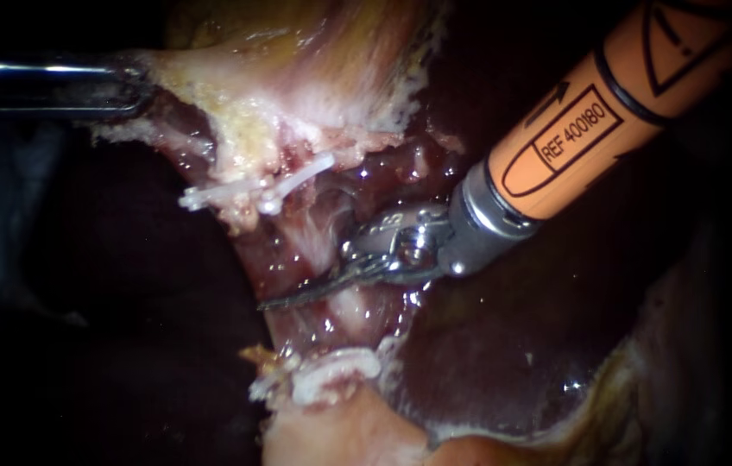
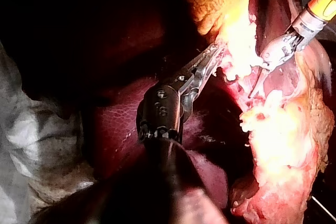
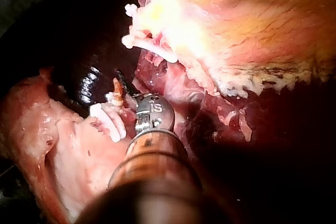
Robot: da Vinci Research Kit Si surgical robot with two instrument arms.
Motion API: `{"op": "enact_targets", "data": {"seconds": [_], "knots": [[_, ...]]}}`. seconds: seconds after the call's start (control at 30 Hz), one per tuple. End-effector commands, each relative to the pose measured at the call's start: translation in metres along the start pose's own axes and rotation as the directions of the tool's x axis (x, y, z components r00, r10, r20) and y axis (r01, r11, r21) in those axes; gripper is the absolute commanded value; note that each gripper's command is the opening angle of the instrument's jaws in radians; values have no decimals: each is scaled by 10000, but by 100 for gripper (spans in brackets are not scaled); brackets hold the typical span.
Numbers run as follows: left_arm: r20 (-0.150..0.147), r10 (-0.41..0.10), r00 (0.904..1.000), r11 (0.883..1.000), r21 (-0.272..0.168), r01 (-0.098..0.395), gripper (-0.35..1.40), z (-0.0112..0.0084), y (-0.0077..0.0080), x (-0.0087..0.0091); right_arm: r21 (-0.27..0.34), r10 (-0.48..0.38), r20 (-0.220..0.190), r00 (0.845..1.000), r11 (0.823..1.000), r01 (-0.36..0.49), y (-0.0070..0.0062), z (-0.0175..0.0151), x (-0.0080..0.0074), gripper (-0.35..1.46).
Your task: Go back from the cut right tube
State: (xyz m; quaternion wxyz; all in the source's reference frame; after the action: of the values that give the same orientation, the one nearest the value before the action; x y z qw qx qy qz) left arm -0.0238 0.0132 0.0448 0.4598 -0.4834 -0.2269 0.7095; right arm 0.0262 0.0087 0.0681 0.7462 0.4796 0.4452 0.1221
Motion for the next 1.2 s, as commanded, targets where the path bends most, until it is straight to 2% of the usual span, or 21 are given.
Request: {"op": "enact_targets", "data": {"seconds": [0.03,0.17,0.2,0.3,0.33,0.43,0.6,0.73,0.8,0.87,0.93,1.0,1.07,1.2], "knots": [[1,2,10000,10000,5,-2,-35,0,0,0,7,-3,-5,10000,10000,3,-1,0,0,-35],[-1,5,10000,10000,7,-5,-35,0,-1,-1,-21,-7,-194,9998,10000,7,-6,1,2,-35],[0,6,10000,10000,6,-6,-35,0,-1,-1,-32,-15,-368,9993,10000,14,-9,2,3,19],[1,10,10000,10000,2,-10,-35,0,-1,-1,-327,-25,-1028,9947,9995,-9,-15,7,6,109],[1,11,10000,10000,2,-11,-35,0,-2,-1,-438,-22,-1188,9929,9990,-30,-16,9,8,123],[1,15,10000,10000,2,-15,-35,0,-2,-2,-859,3,-1446,9895,9962,-128,-17,16,13,143],[-1,19,10000,10000,4,-19,-35,1,-2,-3,-1121,84,-1595,9872,9933,-265,-16,17,13,143],[-1,20,10000,10000,5,-20,-35,1,-2,-3,-1390,159,-1791,9837,9894,-413,-20,11,10,143],[-2,21,10000,10000,5,-21,-35,1,-3,-3,-2026,-302,-1751,9841,9792,-60,-27,6,10,143],[-1,21,10000,10000,4,-21,-35,1,-3,-3,-2999,-882,-1378,9865,9530,433,-36,0,12,143],[-1,22,10000,10000,3,-22,-35,1,-3,-3,-3759,-1235,-592,9906,9220,925,-46,-9,15,143],[-1,24,10000,10000,4,-24,-35,1,-3,-3,-4231,-1598,175,9870,8932,1521,-55,-20,16,143],[-2,26,10000,10000,4,-26,-35,1,-3,-3,-4624,-1886,696,9796,8640,1992,-63,-35,15,145],[-2,28,10000,10000,4,-28,-35,1,-3,-4,-4965,-2132,1042,9714,8352,2366,-78,-67,5,145]]}}
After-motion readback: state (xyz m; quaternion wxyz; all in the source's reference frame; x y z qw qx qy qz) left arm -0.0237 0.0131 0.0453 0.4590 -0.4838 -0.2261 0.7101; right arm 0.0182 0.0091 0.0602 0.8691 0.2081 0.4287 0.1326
